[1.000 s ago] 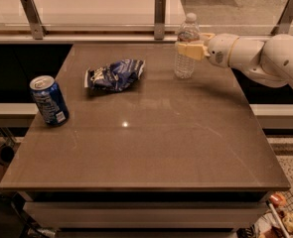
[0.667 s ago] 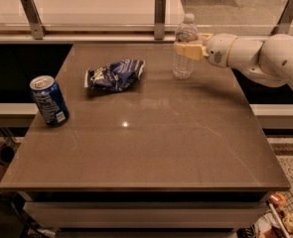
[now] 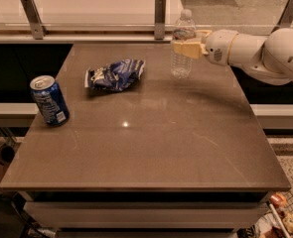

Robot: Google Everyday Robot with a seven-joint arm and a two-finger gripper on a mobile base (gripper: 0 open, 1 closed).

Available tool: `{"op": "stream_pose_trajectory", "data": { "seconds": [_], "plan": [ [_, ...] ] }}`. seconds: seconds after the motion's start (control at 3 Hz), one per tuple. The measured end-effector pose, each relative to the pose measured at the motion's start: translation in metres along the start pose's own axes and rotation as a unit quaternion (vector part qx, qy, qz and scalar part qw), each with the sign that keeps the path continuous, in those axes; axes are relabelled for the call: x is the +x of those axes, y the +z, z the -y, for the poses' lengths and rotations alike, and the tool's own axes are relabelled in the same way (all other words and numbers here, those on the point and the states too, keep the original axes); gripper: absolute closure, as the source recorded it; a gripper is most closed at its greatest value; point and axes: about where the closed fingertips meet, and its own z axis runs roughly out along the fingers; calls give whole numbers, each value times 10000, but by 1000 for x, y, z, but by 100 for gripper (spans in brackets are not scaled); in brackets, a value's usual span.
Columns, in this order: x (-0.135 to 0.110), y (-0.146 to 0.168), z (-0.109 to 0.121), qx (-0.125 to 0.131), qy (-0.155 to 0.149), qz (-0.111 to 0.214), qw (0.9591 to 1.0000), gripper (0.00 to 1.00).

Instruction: Move water bottle near pepsi can

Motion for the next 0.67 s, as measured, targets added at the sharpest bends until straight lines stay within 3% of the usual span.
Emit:
{"op": "stream_pose_trajectory", "data": {
  "seconds": [0.67],
  "plan": [
    [-27, -6, -64, -207, -376, -21, 9991, 100]
  ]
}}
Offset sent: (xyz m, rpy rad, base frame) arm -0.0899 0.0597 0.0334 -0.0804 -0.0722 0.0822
